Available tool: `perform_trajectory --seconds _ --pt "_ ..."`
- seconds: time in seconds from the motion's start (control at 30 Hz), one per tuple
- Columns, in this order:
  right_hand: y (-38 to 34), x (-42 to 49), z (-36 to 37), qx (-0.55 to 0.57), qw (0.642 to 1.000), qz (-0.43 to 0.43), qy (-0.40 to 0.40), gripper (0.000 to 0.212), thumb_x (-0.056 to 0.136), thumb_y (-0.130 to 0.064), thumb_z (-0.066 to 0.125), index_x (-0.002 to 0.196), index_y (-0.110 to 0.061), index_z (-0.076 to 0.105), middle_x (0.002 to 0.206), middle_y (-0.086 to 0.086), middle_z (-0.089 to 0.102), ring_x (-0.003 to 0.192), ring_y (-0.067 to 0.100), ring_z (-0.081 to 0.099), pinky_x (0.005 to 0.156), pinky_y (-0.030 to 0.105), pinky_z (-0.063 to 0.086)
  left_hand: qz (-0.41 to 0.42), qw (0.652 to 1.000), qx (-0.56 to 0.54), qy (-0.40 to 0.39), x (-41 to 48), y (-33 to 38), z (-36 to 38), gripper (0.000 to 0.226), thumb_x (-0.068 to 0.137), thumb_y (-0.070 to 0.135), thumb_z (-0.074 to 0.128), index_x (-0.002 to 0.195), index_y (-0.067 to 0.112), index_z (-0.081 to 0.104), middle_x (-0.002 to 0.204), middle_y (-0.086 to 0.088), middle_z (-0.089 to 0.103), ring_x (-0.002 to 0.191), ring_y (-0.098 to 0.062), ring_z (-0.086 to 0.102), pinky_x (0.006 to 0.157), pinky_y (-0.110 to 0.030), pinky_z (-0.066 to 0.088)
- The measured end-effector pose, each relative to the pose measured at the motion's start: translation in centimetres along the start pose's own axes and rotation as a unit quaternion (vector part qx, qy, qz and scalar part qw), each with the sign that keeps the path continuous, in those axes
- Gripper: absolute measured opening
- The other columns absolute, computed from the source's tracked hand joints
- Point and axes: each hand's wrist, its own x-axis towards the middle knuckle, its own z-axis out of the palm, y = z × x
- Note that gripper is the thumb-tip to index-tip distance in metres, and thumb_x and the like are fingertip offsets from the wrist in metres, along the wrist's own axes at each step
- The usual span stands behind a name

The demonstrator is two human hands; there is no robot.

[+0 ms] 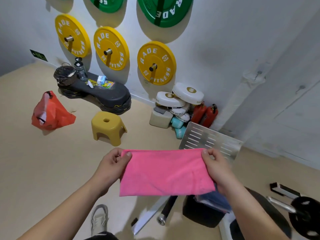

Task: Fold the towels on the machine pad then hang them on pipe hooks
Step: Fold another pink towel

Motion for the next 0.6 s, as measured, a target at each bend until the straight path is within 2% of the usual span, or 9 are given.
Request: perform_trajectory --seconds 0.1,0.17,0.23,0.3,0.37,0.4,0.47,0.53,0.6 --pt "-2.2 1.4 6.8 0.005 1.0 0.01 0.015 0.03 0.104 -0.044 0.053 0.098 -0.015 0.06 0.089 0.01 0.059 0.078 0.02 0.053 0.067 0.034 0.042 -0.015 0.999 0.003 0.048 4.7 0.8 -3.4 0.02 0.099 0.033 0.066 0.091 0.014 0.066 0.072 -0.002 0.055 0.066 -0.018 0.05 0.058 -0.029 0.037" --pt "-4.5 1.9 11.9 0.012 1.0 0.018 0.019 0.026 0.103 -0.044 0.055 0.095 -0.02 0.06 0.085 0.005 0.059 0.073 0.018 0.052 0.063 0.03 0.039 -0.023 0.999 -0.003 0.049 7.4 2.2 -5.6 0.02 0.097 0.033 0.068 0.095 0.014 0.068 0.067 0.005 0.055 0.065 -0.016 0.051 0.058 -0.029 0.038" --pt "-7.3 2.1 17.0 0.029 0.999 0.017 -0.005 0.021 0.102 -0.04 0.057 0.093 -0.021 0.061 0.079 0.005 0.06 0.067 0.017 0.053 0.06 0.028 0.041 -0.029 0.999 0.003 0.023 9.6 4.0 -7.5 0.025 0.097 0.033 0.068 0.097 0.008 0.066 0.066 0.001 0.051 0.061 -0.016 0.05 0.056 -0.029 0.04" --pt "-9.9 2.1 21.7 0.06 0.997 0.012 -0.046 0.021 0.102 -0.037 0.059 0.094 -0.018 0.059 0.076 0.011 0.061 0.063 0.02 0.057 0.055 0.032 0.046 -0.036 0.999 -0.014 -0.026 11.1 6.2 -8.9 0.027 0.097 0.033 0.068 0.1 0.007 0.065 0.072 -0.008 0.053 0.062 -0.022 0.056 0.053 -0.035 0.049" --pt "-12.4 2.2 25.7 0.102 0.991 0.006 -0.089 0.022 0.101 -0.037 0.062 0.096 -0.016 0.058 0.076 0.015 0.07 0.061 0.023 0.065 0.05 0.034 0.051 -0.021 0.997 -0.015 -0.078 12.5 8.0 -10.0 0.023 0.097 0.038 0.068 0.098 0.015 0.068 0.08 -0.008 0.069 0.07 -0.027 0.071 0.06 -0.043 0.063" --pt "-13.4 2.3 27.3 0.114 0.989 0.004 -0.096 0.022 0.1 -0.037 0.064 0.096 -0.016 0.059 0.078 0.018 0.073 0.061 0.023 0.068 0.05 0.035 0.054 -0.009 0.996 0.008 -0.09 13.3 8.7 -10.5 0.021 0.096 0.04 0.067 0.096 0.02 0.07 0.083 -0.003 0.074 0.076 -0.024 0.075 0.066 -0.046 0.065" --pt "-15.1 2.9 29.6 0.125 0.989 0.007 -0.074 0.02 0.098 -0.036 0.068 0.095 -0.017 0.063 0.081 0.023 0.072 0.063 0.025 0.069 0.053 0.037 0.056 0.01 0.995 0.044 -0.09 15.1 9.8 -11.3 0.015 0.097 0.039 0.067 0.095 0.026 0.074 0.085 0.004 0.076 0.081 -0.016 0.076 0.076 -0.042 0.064" --pt "-16.1 4.0 30.5 0.139 0.99 0.009 -0.035 0.019 0.096 -0.033 0.072 0.093 -0.015 0.068 0.081 0.021 0.071 0.066 0.025 0.07 0.054 0.038 0.058 0.016 0.993 0.043 -0.107 16.8 10.6 -12.1 0.013 0.098 0.032 0.065 0.096 0.029 0.077 0.085 0.01 0.077 0.081 -0.012 0.075 0.072 -0.033 0.062" --pt "-16.9 5.4 30.5 0.147 0.989 0.014 -0.014 0.018 0.095 -0.027 0.074 0.092 -0.01 0.07 0.078 0.013 0.068 0.067 0.019 0.071 0.053 0.036 0.058 0.018 0.988 0.049 -0.143 18.3 11.5 -12.2 0.019 0.1 0.025 0.063 0.097 0.032 0.08 0.087 0.01 0.078 0.082 -0.013 0.074 0.072 -0.033 0.062"
